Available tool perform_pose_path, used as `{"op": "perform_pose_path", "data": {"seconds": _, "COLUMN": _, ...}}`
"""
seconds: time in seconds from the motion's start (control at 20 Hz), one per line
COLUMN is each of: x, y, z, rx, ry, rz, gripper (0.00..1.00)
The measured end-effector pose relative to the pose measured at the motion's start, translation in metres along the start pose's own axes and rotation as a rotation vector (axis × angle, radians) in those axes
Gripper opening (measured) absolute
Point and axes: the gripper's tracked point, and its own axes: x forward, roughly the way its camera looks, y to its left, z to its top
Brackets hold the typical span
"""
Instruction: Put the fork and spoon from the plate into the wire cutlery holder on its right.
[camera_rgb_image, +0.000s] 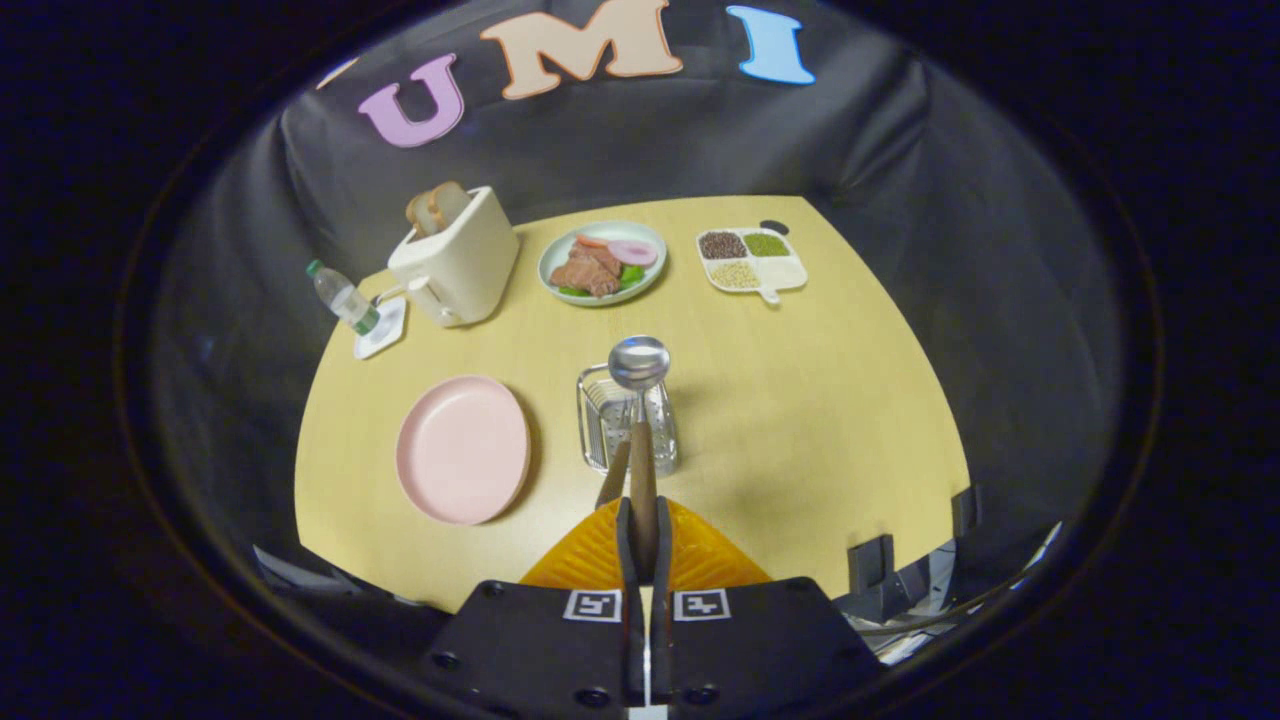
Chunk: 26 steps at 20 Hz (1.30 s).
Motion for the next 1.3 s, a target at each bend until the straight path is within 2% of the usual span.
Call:
{"op": "perform_pose_path", "data": {"seconds": 0.15, "x": 0.006, "y": 0.005, "z": -0.009, "rx": -0.033, "ry": 0.085, "rz": 0.020, "gripper": 0.05}}
{"op": "perform_pose_path", "data": {"seconds": 0.4, "x": 0.017, "y": 0.015, "z": -0.017, "rx": 0.000, "ry": 0.193, "rz": 0.045, "gripper": 0.07}}
{"op": "perform_pose_path", "data": {"seconds": 0.7, "x": 0.021, "y": 0.023, "z": -0.010, "rx": 0.013, "ry": 0.199, "rz": 0.062, "gripper": 0.13}}
{"op": "perform_pose_path", "data": {"seconds": 0.8, "x": 0.022, "y": 0.026, "z": -0.007, "rx": 0.037, "ry": 0.184, "rz": 0.075, "gripper": 0.20}}
{"op": "perform_pose_path", "data": {"seconds": 1.0, "x": 0.019, "y": 0.023, "z": -0.002, "rx": 0.059, "ry": 0.133, "rz": 0.077, "gripper": 0.87}}
{"op": "perform_pose_path", "data": {"seconds": 1.05, "x": 0.015, "y": 0.022, "z": 0.000, "rx": 0.061, "ry": 0.121, "rz": 0.073, "gripper": 1.00}}
{"op": "perform_pose_path", "data": {"seconds": 1.3, "x": 0.003, "y": 0.024, "z": 0.006, "rx": 0.089, "ry": 0.039, "rz": 0.089, "gripper": 1.00}}
